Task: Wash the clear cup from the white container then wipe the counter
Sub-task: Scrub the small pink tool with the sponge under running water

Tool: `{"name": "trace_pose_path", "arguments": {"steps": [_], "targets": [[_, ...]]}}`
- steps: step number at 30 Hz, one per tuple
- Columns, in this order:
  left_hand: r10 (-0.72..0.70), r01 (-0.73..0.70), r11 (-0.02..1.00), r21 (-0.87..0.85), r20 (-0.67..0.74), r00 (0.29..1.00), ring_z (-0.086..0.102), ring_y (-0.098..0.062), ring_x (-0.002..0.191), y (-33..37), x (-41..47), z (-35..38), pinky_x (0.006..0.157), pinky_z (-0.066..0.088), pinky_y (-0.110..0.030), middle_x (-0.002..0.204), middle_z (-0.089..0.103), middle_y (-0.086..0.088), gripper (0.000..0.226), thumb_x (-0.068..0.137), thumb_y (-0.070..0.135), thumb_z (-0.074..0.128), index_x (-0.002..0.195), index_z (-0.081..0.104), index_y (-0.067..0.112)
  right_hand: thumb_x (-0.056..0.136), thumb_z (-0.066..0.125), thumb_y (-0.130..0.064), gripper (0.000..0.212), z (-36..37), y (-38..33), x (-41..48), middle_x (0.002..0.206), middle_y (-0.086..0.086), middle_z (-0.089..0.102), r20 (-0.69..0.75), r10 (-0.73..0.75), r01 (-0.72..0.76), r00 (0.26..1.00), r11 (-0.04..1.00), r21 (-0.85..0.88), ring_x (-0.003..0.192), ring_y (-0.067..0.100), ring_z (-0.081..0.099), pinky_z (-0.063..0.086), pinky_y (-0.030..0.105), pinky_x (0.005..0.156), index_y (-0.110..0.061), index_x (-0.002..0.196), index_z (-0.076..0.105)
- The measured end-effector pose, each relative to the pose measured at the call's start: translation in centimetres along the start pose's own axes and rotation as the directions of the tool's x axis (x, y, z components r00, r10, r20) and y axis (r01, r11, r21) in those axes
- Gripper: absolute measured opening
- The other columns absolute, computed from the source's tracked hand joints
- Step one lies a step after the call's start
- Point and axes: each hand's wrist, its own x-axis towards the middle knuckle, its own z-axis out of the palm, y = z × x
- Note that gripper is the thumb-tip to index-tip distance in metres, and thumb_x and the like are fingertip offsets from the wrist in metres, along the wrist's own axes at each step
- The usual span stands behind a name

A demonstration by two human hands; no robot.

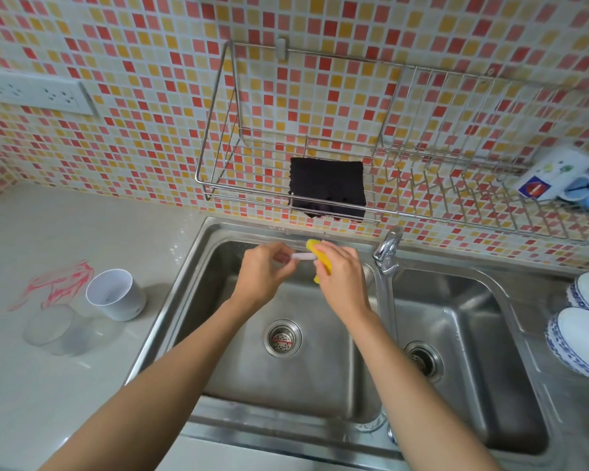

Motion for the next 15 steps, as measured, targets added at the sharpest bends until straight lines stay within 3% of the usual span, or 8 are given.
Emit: {"name": "trace_pose_path", "arguments": {"steps": [3,6,9,15], "targets": [[-0.031,0.031,0.998,-0.058,0.002,1.000,0.062,0.000,0.068,0.1,0.1,0.0,0.066,0.041,0.000,0.077,0.071,0.004,0.007,0.083,0.018,0.072,0.086,0.073,0.012,0.080,0.067,0.001,0.043,0.4,-1.6,-1.0,0.119,0.001,0.066,0.025,-0.044,0.043,0.999,0.998,0.052,0.104,0.016,0.050,0.026,0.006,0.098,-0.013,0.121,0.066],[-0.063,0.063,0.994,-0.090,0.005,0.998,0.060,0.004,0.068,0.0,-0.1,0.1,0.065,0.042,0.000,0.075,0.069,0.007,0.006,0.084,0.018,0.072,0.087,0.072,0.012,0.081,0.064,0.003,0.042,0.5,-1.2,-1.0,0.119,0.001,0.066,0.023,-0.004,0.002,1.000,0.998,0.069,0.104,0.020,0.054,0.019,-0.001,0.096,-0.013,0.120,0.066],[-0.088,0.087,0.991,-0.098,-0.006,0.996,0.061,0.001,0.068,0.1,-0.1,0.3,0.064,0.042,0.000,0.075,0.069,0.006,0.008,0.085,0.020,0.072,0.086,0.072,0.012,0.082,0.061,0.003,0.043,0.5,-0.2,-0.9,0.119,0.001,0.066,0.008,0.109,-0.110,0.994,0.992,0.062,0.103,0.025,0.056,0.020,-0.001,0.092,-0.014,0.121,0.066],[-0.140,0.139,0.977,-0.164,0.004,0.990,0.064,-0.002,0.069,0.3,0.1,0.4,0.063,0.044,-0.004,0.074,0.071,0.004,0.009,0.085,0.021,0.071,0.085,0.072,0.012,0.085,0.062,0.000,0.043,0.6,-2.0,-1.9,0.123,-0.003,0.064,-0.015,-0.006,0.008,1.000,0.993,0.114,0.105,0.014,0.051,0.028,0.005,0.097,-0.014,0.125,0.064]]}}
